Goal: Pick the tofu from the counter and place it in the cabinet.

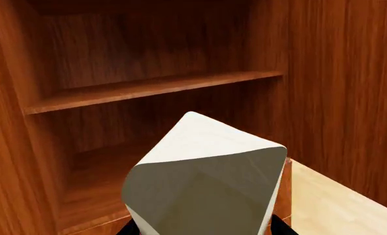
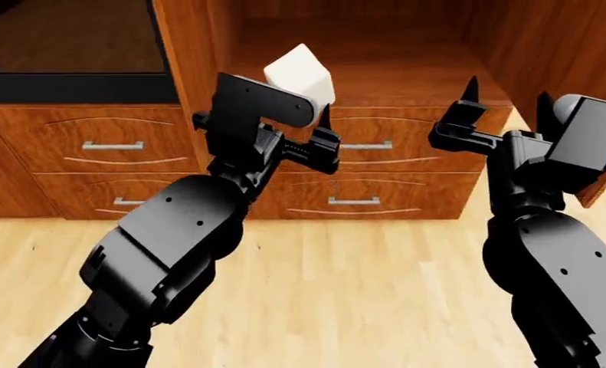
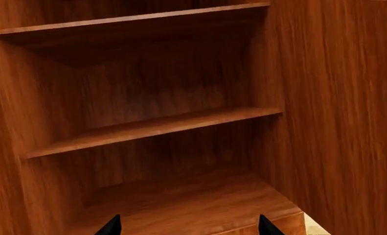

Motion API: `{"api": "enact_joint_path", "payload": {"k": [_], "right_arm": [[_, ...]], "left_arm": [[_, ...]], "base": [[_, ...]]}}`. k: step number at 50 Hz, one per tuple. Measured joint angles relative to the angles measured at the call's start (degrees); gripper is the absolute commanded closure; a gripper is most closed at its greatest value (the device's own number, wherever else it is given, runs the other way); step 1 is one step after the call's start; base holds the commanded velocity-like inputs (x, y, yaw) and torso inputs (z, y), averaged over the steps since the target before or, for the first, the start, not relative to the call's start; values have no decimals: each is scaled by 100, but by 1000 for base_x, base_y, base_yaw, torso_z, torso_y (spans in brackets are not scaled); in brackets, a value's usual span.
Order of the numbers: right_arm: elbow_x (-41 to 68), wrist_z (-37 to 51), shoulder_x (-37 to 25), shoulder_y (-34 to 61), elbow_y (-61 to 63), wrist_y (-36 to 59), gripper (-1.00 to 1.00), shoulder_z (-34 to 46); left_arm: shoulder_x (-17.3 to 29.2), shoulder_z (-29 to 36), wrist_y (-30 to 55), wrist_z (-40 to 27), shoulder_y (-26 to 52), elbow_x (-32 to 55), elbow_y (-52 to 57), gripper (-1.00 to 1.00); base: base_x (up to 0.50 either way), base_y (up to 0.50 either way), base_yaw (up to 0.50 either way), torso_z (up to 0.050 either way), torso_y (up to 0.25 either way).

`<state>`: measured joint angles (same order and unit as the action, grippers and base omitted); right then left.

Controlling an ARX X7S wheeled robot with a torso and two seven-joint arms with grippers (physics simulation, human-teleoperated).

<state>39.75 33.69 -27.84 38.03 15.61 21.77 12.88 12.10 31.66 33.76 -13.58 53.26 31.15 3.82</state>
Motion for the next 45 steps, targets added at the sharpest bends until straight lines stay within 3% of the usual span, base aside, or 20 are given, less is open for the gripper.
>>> {"api": "enact_joint_path", "payload": {"k": [33,45], "right_arm": [[103,88,3,6,90,53,-100,-13],[158,158,-16,-29,183,92,-100,-35]], "left_arm": [[-92,38,23,-141,201,24,-124,100],[-86,-240,680,-462,800,391,248,100]], "base": [[435,-234,0,0,2],[366,-335,0,1,2]]}}
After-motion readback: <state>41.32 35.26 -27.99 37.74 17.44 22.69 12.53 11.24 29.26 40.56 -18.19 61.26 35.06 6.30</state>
